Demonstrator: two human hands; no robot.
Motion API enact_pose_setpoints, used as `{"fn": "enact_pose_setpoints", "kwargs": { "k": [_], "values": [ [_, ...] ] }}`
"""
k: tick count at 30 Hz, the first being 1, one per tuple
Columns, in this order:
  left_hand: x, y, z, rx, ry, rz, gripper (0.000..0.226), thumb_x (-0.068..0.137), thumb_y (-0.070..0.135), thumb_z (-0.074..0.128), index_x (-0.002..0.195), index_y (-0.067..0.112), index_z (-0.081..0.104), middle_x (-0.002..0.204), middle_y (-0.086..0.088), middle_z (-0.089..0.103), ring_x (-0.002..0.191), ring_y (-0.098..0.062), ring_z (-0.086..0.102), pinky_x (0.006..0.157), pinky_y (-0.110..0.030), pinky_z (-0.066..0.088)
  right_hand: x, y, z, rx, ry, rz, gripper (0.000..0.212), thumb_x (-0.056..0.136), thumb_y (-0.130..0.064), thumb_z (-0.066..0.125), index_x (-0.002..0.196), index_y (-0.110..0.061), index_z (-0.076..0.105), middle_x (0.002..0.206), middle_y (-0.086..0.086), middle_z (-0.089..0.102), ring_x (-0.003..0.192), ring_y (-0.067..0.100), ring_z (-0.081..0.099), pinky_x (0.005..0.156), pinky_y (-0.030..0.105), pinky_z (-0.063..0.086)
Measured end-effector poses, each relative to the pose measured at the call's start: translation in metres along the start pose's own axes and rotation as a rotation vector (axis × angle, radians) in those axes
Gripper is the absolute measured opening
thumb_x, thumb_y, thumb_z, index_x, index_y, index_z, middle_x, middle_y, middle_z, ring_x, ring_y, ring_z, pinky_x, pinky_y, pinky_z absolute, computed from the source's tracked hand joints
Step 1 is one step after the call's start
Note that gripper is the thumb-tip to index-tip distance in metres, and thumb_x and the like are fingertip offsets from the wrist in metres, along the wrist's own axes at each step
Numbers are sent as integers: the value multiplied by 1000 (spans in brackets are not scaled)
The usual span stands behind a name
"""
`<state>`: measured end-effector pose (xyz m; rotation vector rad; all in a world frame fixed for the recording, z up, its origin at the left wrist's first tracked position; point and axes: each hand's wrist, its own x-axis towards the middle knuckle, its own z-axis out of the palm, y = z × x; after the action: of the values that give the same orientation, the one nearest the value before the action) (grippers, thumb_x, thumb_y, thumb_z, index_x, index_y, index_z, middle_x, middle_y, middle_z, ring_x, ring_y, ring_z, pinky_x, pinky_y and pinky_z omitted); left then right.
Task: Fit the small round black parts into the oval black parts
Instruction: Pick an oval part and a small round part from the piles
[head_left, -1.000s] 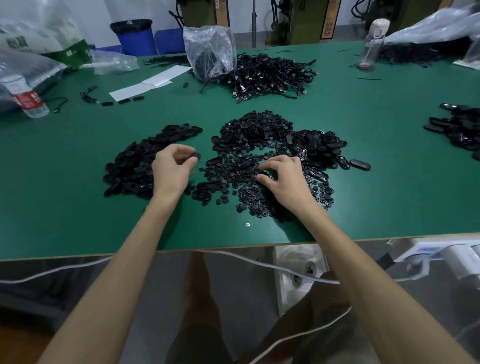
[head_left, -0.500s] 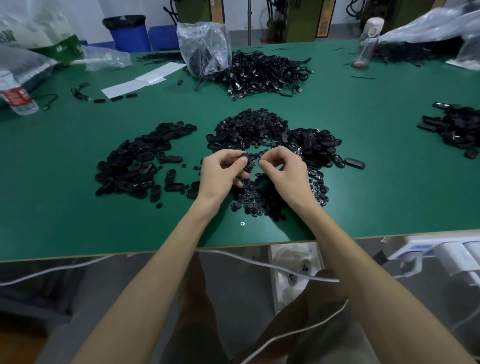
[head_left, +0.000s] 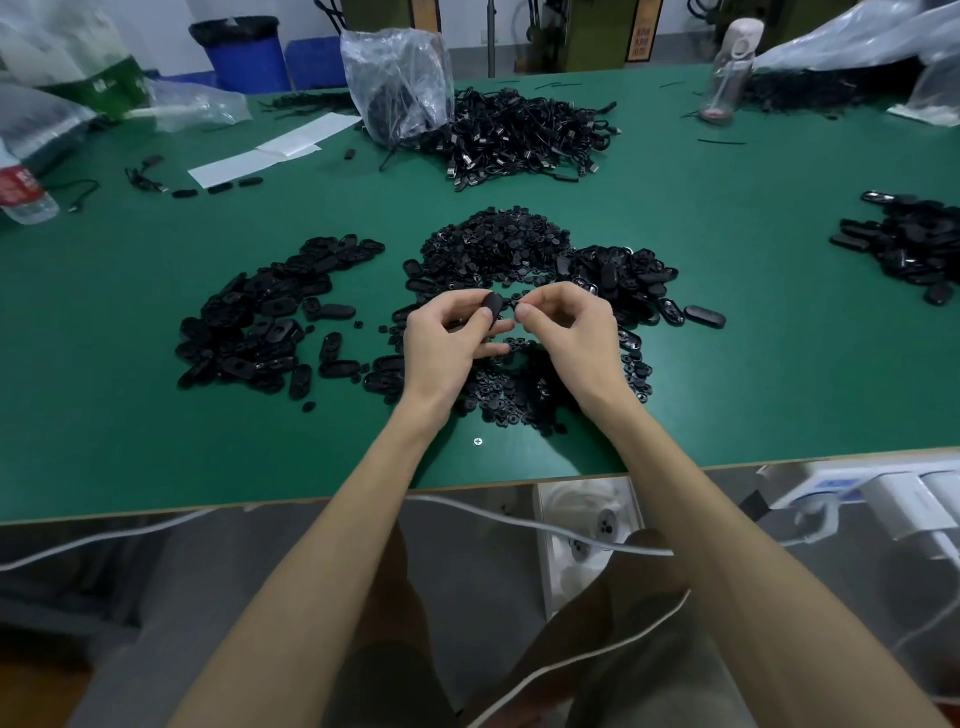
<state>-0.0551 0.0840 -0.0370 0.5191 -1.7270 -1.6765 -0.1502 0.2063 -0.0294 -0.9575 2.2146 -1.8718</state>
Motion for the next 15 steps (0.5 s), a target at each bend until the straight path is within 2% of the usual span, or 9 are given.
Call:
{"fn": "enact_pose_setpoints", "kwargs": {
  "k": [2, 5, 8, 12, 15],
  "values": [
    [0, -2, -1, -9, -2, 13, 24, 99, -1, 64, 123, 2, 69, 112, -15, 73, 94, -23, 79, 76, -33, 64, 0, 0, 0, 8, -21, 8, 6, 93, -13, 73, 97, -9, 75, 87, 3, 76, 84, 21, 70, 82, 36, 57],
    [1, -3, -1, -3, -10, -7, 38, 99, -3, 65, 136, 2, 62, 122, -14, 70, 99, -19, 77, 82, -33, 64, 0, -1, 0, -2, -48, 3, 6, 93, -13, 74, 98, -9, 76, 88, 5, 77, 86, 23, 71, 82, 38, 58],
    [1, -5, 0, 16, -28, 3, 37, 97, -6, 64, 133, 1, 64, 121, -9, 71, 100, -17, 77, 83, -30, 63, 0, 0, -1, 10, -46, 5, 7, 93, -12, 74, 98, -10, 77, 88, 5, 77, 85, 24, 71, 80, 37, 57],
    [1, -4, -1, 8, -35, 19, 31, 97, -7, 64, 127, -2, 67, 116, -8, 74, 100, -19, 77, 83, -29, 63, 0, 2, -1, 16, -53, 0, 7, 94, -12, 73, 99, -12, 78, 86, -1, 77, 75, 6, 66, 73, 24, 53],
    [-1, -3, -1, 3, -42, 28, 29, 98, -6, 65, 127, -5, 67, 116, -11, 74, 100, -20, 77, 81, -29, 63, 1, 3, -2, 15, -59, 1, 8, 93, -11, 73, 99, -12, 78, 86, -3, 77, 73, 1, 65, 71, 19, 50]
  ]
}}
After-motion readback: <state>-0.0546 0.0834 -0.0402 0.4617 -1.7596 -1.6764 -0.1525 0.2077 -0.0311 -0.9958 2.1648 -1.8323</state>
